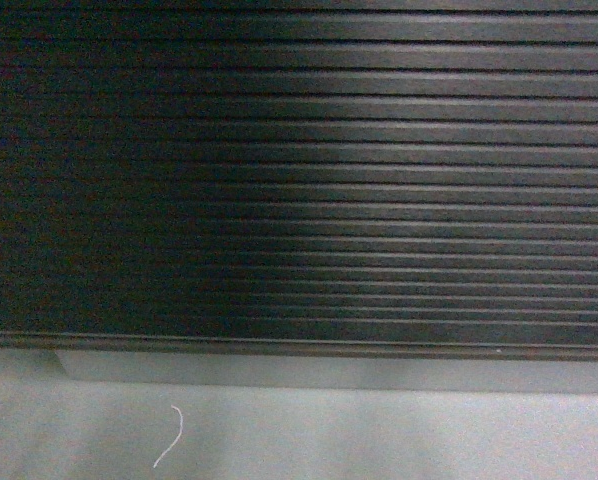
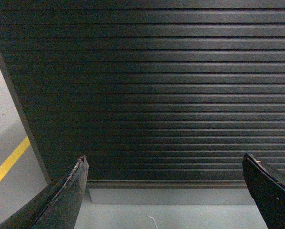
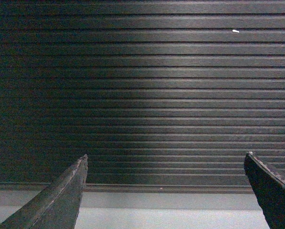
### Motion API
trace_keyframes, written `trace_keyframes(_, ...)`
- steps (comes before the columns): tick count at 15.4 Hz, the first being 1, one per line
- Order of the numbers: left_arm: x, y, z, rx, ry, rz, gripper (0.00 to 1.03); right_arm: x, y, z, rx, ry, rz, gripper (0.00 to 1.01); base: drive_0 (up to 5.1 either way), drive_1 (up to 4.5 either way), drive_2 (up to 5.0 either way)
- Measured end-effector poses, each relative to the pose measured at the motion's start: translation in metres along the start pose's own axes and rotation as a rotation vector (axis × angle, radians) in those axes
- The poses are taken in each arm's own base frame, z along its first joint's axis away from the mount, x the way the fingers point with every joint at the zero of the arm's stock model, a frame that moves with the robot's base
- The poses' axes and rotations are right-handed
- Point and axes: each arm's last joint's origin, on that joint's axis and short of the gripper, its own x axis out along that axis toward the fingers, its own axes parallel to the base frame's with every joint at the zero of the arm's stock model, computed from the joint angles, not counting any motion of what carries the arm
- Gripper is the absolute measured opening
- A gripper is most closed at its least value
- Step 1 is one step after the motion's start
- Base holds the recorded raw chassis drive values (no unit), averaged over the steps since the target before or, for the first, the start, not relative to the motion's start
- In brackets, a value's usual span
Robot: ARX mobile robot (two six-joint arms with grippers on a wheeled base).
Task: Place dark red mango on scale at checkout
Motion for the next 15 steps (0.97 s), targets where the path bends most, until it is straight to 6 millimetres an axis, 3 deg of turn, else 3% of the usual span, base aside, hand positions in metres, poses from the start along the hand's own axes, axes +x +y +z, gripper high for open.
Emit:
trace_keyframes(7, 0.0, 0.0, 0.0001, 0.0, -0.001, 0.0, 0.98, 0.0, 0.0, 0.0004, 0.0, -0.004, 0.0, 0.98, 0.0, 3.31, -3.3)
trace_keyframes(15, 0.0, 0.0, 0.0001, 0.0, -0.001, 0.0, 0.98, 0.0, 0.0, 0.0001, 0.0, -0.002, 0.0, 0.98, 0.0, 0.0, 0.0)
